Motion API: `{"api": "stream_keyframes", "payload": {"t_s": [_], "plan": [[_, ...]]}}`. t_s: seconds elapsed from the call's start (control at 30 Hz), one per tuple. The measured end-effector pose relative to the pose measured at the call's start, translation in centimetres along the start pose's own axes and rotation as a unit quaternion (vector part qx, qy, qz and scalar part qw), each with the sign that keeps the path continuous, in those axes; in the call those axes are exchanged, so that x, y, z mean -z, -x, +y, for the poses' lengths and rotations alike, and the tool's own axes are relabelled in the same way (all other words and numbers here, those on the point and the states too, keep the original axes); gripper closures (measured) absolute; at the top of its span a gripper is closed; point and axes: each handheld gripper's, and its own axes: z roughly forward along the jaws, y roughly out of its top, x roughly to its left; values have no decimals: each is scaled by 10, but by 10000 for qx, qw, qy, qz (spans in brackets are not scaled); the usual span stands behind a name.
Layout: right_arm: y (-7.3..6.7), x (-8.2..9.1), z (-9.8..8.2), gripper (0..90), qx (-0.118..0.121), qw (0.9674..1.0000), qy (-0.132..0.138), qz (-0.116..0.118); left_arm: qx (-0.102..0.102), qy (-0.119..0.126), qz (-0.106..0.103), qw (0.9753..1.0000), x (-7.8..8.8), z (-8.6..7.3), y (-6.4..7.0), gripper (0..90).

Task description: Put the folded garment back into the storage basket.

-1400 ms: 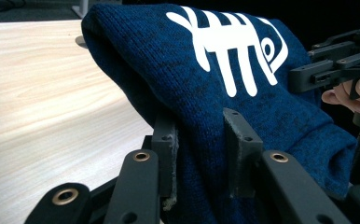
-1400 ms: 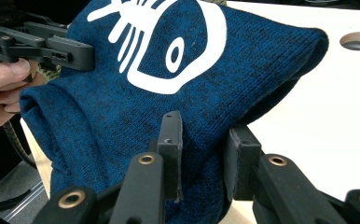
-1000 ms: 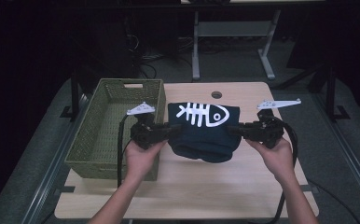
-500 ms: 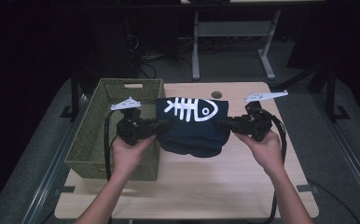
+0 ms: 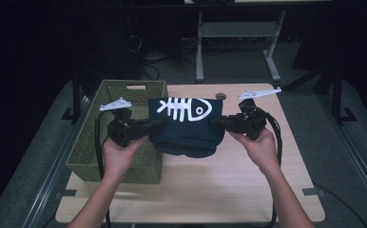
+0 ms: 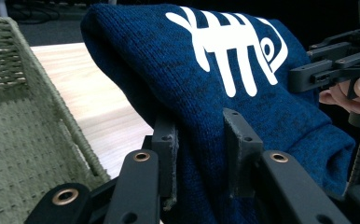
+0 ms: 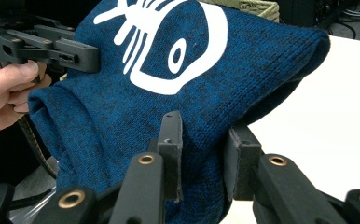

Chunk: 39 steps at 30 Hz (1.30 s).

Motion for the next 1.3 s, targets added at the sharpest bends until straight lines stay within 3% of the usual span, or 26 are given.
{"api": "stream_keyframes", "payload": {"t_s": [1.3], "plan": [[-26,-55,33,713,119,9990,-98,420,178,157,465,9986,51,0,-37,693]]}}
